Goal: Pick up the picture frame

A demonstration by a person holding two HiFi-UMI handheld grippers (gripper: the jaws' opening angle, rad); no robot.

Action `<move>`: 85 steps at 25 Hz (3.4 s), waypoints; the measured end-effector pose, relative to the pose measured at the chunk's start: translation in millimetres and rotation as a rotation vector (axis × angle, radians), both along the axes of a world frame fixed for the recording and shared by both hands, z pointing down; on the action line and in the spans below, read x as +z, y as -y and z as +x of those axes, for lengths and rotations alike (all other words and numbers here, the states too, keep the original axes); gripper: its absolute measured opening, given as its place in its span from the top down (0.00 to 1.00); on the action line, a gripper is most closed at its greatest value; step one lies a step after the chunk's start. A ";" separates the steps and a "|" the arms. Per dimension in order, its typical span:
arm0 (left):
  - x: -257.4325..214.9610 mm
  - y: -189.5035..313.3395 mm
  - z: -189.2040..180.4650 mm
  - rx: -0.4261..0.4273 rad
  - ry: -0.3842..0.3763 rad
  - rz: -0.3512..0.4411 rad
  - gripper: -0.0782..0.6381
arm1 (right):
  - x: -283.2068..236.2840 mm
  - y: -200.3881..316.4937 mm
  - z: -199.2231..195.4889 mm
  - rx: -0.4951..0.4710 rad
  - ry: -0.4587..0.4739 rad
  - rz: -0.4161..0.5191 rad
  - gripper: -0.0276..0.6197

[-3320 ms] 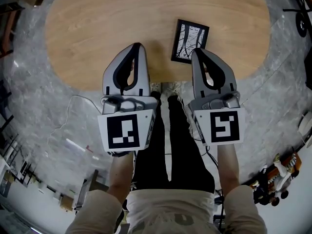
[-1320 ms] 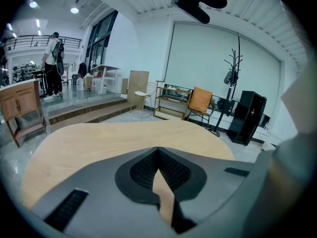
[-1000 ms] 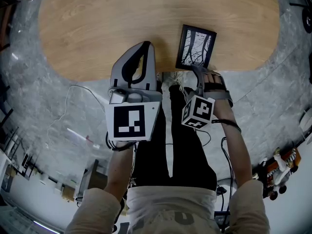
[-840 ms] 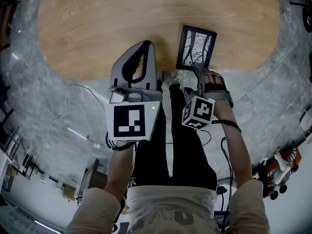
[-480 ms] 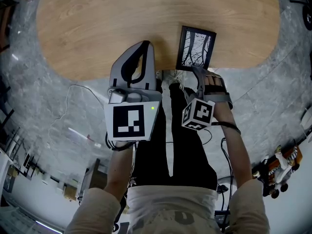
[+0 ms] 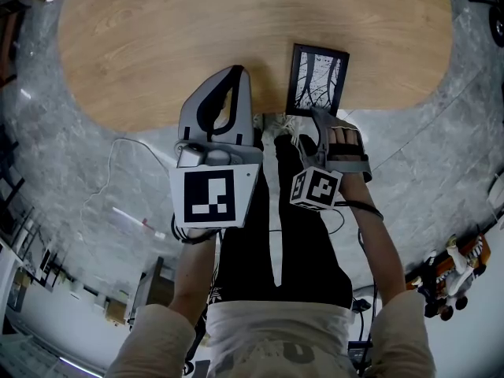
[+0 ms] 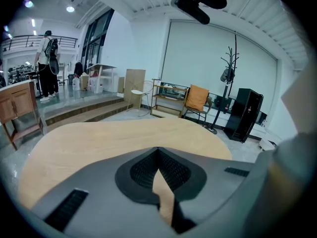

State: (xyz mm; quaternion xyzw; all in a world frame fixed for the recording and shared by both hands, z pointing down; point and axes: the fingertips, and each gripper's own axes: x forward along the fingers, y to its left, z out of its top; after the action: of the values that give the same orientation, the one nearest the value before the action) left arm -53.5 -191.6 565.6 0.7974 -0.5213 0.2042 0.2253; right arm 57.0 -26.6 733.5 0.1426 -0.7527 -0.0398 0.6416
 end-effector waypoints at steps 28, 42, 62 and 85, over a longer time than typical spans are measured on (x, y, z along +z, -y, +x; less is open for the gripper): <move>2.7 -4.9 -7.8 -0.010 0.007 0.002 0.88 | -14.3 39.2 6.5 0.102 0.029 0.291 0.83; -80.4 25.1 1.0 -0.016 0.022 0.095 0.88 | -136.8 139.6 12.5 0.228 0.115 0.508 0.83; -454.6 36.9 -18.8 -0.098 -0.015 0.507 0.88 | -577.7 218.3 -33.8 0.432 0.576 0.961 0.83; -499.9 -13.1 -36.7 -0.141 -0.038 0.633 0.88 | -654.5 146.9 -33.9 0.648 1.183 0.769 0.83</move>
State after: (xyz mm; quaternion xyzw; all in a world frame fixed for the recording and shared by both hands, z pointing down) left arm -90.2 -178.4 65.7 0.7934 -0.6086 0.0009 -0.0106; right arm 23.1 -173.5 79.1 0.5658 -0.8239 -0.0259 0.0182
